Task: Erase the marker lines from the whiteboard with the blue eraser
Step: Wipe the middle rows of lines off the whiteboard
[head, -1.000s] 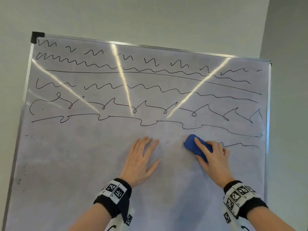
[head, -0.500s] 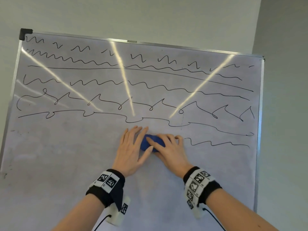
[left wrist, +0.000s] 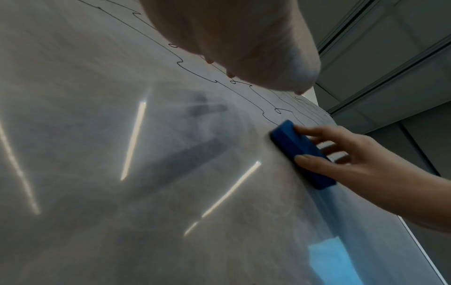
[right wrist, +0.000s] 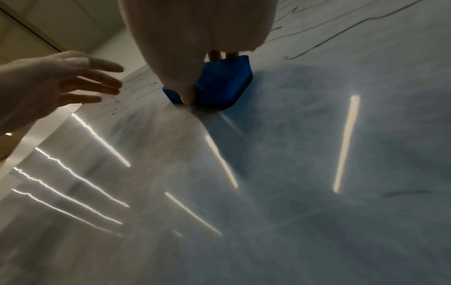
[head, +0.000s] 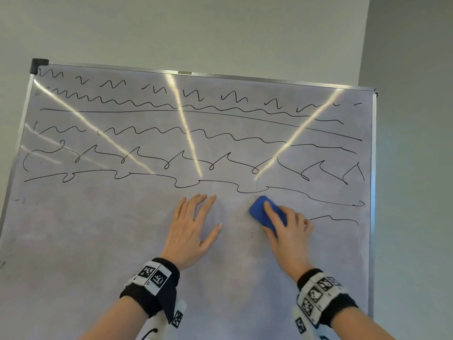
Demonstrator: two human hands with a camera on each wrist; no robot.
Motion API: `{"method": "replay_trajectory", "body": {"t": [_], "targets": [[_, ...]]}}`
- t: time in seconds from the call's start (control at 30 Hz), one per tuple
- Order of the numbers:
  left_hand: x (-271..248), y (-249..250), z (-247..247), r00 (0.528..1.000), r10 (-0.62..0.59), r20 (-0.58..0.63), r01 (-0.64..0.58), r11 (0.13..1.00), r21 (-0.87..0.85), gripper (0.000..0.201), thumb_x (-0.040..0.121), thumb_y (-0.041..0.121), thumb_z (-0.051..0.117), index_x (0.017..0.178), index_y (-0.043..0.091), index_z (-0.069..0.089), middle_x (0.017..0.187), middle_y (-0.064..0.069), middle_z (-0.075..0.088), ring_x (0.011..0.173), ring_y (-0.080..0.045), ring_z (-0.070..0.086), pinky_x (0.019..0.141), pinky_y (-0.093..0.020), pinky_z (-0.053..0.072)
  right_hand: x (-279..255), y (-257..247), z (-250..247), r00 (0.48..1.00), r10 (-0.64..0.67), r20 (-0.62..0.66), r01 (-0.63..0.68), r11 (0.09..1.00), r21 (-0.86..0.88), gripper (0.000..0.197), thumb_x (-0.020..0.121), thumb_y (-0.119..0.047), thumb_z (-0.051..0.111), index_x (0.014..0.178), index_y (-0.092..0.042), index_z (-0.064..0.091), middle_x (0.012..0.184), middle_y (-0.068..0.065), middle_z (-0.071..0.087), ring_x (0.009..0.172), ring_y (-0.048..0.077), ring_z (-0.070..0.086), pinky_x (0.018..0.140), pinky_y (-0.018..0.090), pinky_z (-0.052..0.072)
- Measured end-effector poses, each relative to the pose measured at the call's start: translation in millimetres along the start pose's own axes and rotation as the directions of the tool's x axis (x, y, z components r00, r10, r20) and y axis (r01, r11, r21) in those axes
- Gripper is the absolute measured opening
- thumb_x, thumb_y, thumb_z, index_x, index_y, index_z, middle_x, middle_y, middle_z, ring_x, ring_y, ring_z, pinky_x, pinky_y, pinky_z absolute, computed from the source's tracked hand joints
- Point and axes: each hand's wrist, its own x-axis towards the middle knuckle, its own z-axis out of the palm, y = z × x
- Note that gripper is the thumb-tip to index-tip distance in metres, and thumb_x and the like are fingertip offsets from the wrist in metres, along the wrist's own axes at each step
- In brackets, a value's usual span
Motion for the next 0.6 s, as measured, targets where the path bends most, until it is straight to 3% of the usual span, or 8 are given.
{"method": "replay_trajectory", "body": {"t": [0.1, 0.23, 0.37, 0.5, 0.6], "targets": [[4.2, 12.8, 7.7, 1.000, 0.008, 0.005, -0.008, 1.000, -0.011, 0.060, 0.094, 0.051, 0.037, 0.145, 0.018, 0.035, 0.136, -0.006, 0.044, 0.132, -0.023, 0.038, 0.114, -0.042, 0.020, 7.7, -24.9, 8.2, 0.995, -0.101, 0.002, 0.101, 0.995, 0.019, 0.062, 0.072, -0.028, 0.078, 0.129, -0.027, 0.053, 0.109, 0.009, 0.057, 0.086, 0.027, 0.044, 0.078, 0.041, 0.029], [9.9, 28.9, 18.7, 0.999, 0.029, 0.026, -0.029, 0.999, -0.017, 0.060, 0.095, 0.050, 0.037, 0.145, 0.018, 0.034, 0.137, -0.006, 0.043, 0.133, -0.023, 0.037, 0.115, -0.041, 0.019, 3.6, -1.6, -0.6, 0.982, -0.183, 0.053, 0.184, 0.983, -0.008, 0.062, 0.075, -0.031, 0.075, 0.131, -0.029, 0.049, 0.113, 0.007, 0.058, 0.089, 0.026, 0.046, 0.080, 0.043, 0.029], [11.7, 31.3, 22.5, 0.998, 0.048, 0.029, -0.048, 0.999, -0.004, 0.060, 0.095, 0.049, 0.037, 0.145, 0.016, 0.035, 0.136, -0.006, 0.043, 0.132, -0.023, 0.038, 0.115, -0.043, 0.019, -20.7, 67.2, -19.2, 0.999, 0.039, 0.030, -0.037, 0.997, -0.060, 0.052, 0.083, -0.039, 0.053, 0.133, -0.028, 0.044, 0.111, 0.010, 0.053, 0.089, 0.031, 0.051, 0.080, 0.042, 0.029], [12.0, 25.9, 21.9, 0.998, 0.050, 0.027, -0.050, 0.999, 0.007, 0.059, 0.095, 0.049, 0.036, 0.144, 0.016, 0.036, 0.136, -0.007, 0.044, 0.131, -0.024, 0.038, 0.115, -0.042, 0.018, -42.3, 103.0, -28.6, 0.945, 0.325, -0.038, -0.327, 0.942, -0.078, 0.064, 0.078, -0.025, 0.075, 0.133, -0.014, 0.045, 0.103, 0.018, 0.048, 0.083, 0.035, 0.049, 0.076, 0.045, 0.032], [18.4, 37.1, 27.8, 0.998, 0.057, 0.033, -0.057, 0.998, -0.004, 0.060, 0.096, 0.050, 0.034, 0.143, 0.014, 0.037, 0.135, -0.008, 0.044, 0.130, -0.024, 0.040, 0.115, -0.042, 0.019, -29.7, 77.0, -20.2, 0.941, 0.335, -0.041, -0.337, 0.938, -0.074, 0.065, 0.073, -0.025, 0.078, 0.129, -0.010, 0.048, 0.098, 0.020, 0.049, 0.078, 0.035, 0.049, 0.070, 0.044, 0.037]]}}
